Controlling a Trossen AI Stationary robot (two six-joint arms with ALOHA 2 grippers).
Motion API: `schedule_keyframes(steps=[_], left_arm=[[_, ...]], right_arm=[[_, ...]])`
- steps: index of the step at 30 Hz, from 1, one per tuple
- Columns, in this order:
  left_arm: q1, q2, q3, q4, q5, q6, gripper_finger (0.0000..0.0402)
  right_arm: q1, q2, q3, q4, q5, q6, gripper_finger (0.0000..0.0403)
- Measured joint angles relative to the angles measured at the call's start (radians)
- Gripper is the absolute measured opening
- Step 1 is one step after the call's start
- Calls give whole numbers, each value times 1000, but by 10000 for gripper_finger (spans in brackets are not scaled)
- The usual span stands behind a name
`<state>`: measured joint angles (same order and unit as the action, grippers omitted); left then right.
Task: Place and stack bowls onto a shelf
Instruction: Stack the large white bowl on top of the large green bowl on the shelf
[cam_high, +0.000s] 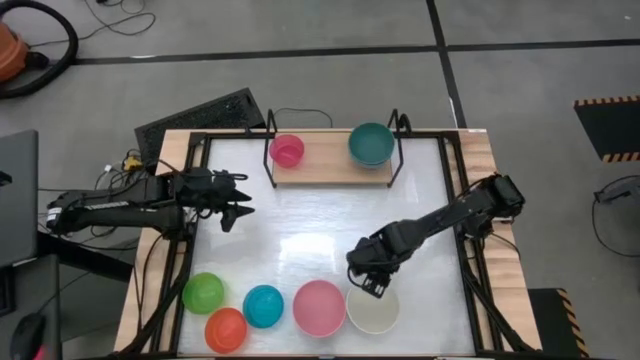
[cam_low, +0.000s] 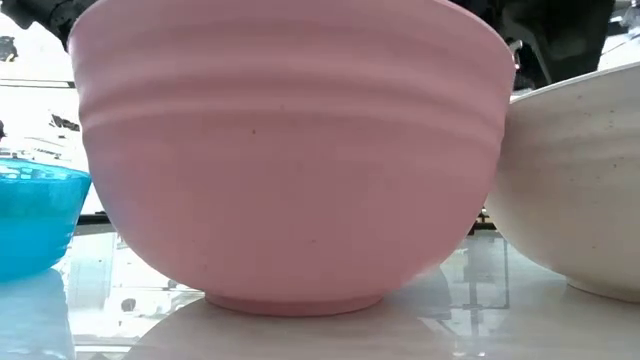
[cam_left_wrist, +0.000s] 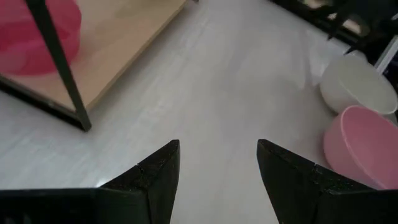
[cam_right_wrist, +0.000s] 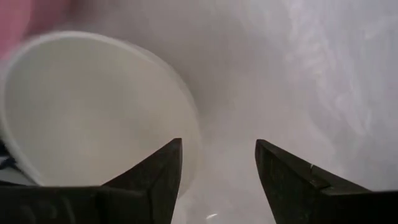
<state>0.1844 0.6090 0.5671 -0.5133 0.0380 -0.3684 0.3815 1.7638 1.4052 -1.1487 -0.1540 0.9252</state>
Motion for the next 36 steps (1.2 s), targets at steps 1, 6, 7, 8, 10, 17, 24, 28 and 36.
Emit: schedule_keyframes(steps=[1,6,7,8,10,17,24,28,36], left_arm=[[0,0,0,13,0,2,199],[0,0,0,39,0,-2,199],[0,0,0,39,0,-7,199],[0,0,0,39,-2,-9,199],[0,0,0,42,-8,-10,199],[0,0,0,42,-21,-12,199],[0,0,0,42,-24,-25,199],[0,0,0,41,-24,-25,199],[0,0,0,34,-27,-3,199]], right_arm=[[6,0,-14,4,1,2,231],[28,0,-82,79,-1,-21,231],[33,0,-96,98,-2,-32,231],[35,0,-109,115,-3,-39,231],[39,0,-132,136,-4,-40,230],[37,0,-194,229,-40,-64,199],[28,10,-221,247,-59,-81,107],[9,9,-221,247,-61,-126,26],[-41,-13,-221,222,-21,-150,27]])
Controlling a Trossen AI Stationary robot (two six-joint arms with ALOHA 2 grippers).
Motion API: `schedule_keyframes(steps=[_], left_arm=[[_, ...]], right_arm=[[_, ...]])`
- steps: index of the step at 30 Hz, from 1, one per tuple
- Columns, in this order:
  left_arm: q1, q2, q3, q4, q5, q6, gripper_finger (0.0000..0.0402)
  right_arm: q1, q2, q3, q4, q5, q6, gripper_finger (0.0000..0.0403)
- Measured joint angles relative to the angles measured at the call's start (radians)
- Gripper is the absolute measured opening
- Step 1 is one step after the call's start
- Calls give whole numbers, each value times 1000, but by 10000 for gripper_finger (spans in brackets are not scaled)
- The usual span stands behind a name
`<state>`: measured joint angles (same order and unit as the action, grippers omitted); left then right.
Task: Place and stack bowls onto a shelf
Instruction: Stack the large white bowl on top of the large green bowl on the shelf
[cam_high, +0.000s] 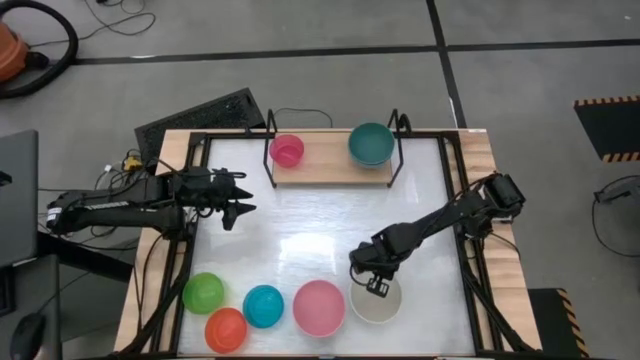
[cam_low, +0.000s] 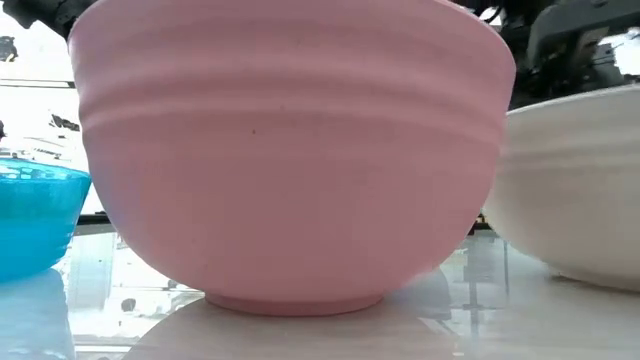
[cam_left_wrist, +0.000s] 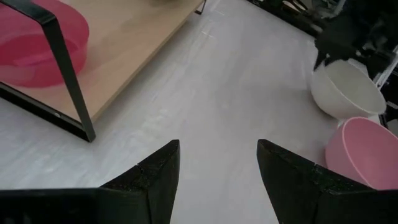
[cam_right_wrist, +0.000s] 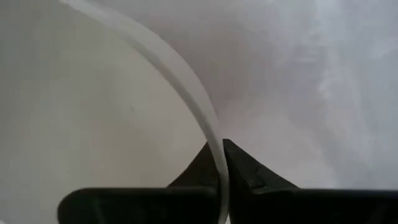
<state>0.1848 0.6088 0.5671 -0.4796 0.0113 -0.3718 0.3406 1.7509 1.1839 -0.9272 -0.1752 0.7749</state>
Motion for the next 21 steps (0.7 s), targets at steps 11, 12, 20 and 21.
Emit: schedule_keyframes(steps=[11,12,20,21], left_arm=[[0,0,0,0,-1,2,199],[0,0,0,0,-2,2,199],[0,0,0,0,-42,-10,199],[0,0,0,0,-42,-13,199]], right_arm=[[-238,-299,51,-138,149,-162,24],[-279,-330,71,-143,186,-185,24],[-657,-387,286,-146,346,-442,24],[-702,-373,312,-140,347,-476,24]])
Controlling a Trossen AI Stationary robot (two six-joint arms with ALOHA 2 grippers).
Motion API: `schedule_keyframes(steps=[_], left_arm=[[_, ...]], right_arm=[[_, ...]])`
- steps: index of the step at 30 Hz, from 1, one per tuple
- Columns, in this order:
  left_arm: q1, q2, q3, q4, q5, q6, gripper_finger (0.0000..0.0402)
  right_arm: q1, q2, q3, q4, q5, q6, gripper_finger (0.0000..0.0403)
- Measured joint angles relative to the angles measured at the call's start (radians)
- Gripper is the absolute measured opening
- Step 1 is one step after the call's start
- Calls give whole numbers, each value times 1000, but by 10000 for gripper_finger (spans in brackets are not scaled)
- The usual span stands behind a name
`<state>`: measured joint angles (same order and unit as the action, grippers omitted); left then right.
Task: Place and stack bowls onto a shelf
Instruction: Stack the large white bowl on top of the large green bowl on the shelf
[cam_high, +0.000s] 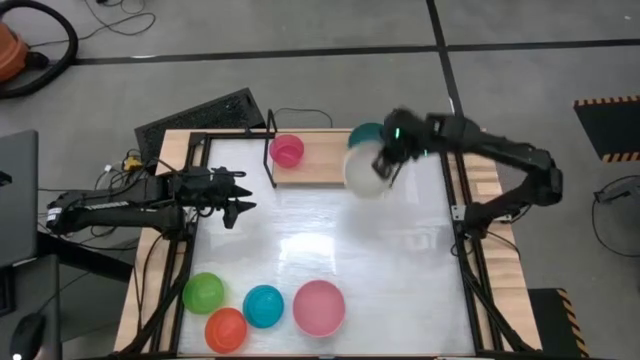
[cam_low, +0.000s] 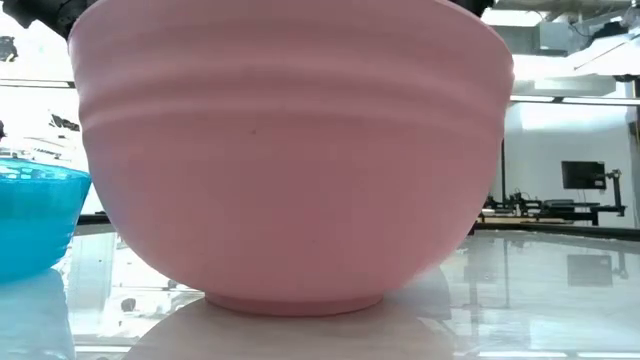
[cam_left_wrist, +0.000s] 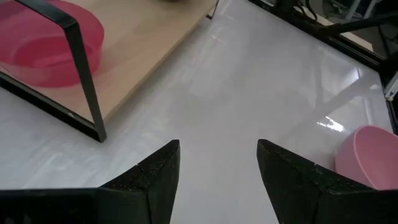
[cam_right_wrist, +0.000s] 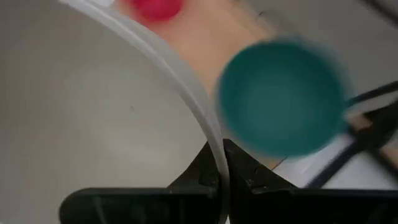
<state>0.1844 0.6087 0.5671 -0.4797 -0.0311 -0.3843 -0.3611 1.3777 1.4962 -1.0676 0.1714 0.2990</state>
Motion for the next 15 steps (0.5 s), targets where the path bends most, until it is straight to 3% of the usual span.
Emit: schedule_keyframes(steps=[7,10,15], left_arm=[[0,0,0,0,-25,2,199],[0,0,0,-1,-34,11,199],[0,0,0,-3,-36,14,199]], right_arm=[[-238,188,149,80,-84,-273,24],[-306,276,190,56,-170,-363,24],[-404,384,248,-12,-195,-442,24]])
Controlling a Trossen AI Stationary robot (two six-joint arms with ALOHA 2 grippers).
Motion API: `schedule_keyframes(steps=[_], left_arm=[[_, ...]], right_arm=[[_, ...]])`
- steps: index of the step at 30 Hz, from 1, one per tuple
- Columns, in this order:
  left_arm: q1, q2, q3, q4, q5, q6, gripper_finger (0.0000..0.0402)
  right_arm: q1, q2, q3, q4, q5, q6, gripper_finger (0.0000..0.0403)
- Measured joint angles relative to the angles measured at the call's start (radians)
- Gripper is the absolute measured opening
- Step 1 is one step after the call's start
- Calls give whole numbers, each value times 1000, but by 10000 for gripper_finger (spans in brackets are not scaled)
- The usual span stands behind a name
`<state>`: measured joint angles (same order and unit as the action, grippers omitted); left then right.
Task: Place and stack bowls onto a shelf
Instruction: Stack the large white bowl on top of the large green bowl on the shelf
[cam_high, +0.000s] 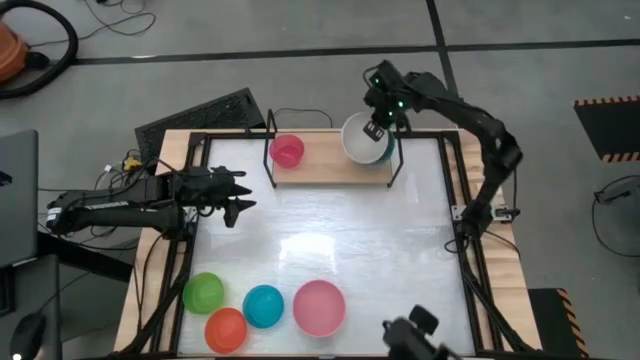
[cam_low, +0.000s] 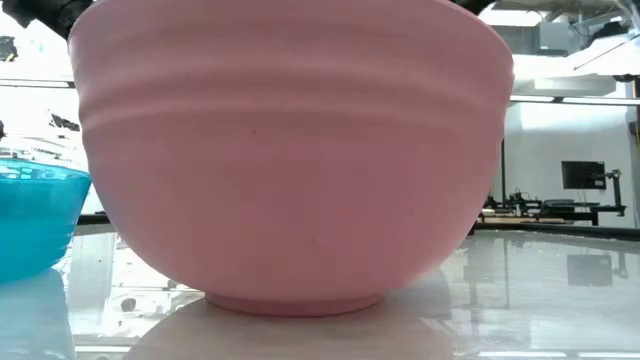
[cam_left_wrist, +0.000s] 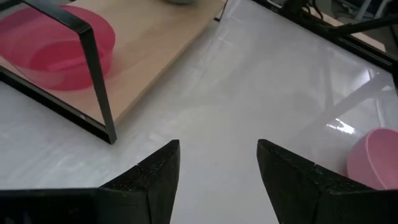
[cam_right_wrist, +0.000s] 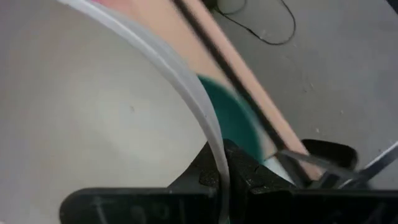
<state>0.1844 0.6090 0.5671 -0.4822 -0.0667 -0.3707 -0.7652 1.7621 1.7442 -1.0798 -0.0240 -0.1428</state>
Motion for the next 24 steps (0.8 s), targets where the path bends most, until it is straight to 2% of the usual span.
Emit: schedule_keyframes(steps=[9,16,24], left_arm=[[0,0,0,2,-26,-37,199],[1,0,0,2,-62,-33,199],[0,0,0,2,-62,-33,199]], right_arm=[[-105,59,67,-97,-36,-70,24],[-105,52,68,-135,-76,-91,24],[-93,112,68,-136,-76,-103,24]])
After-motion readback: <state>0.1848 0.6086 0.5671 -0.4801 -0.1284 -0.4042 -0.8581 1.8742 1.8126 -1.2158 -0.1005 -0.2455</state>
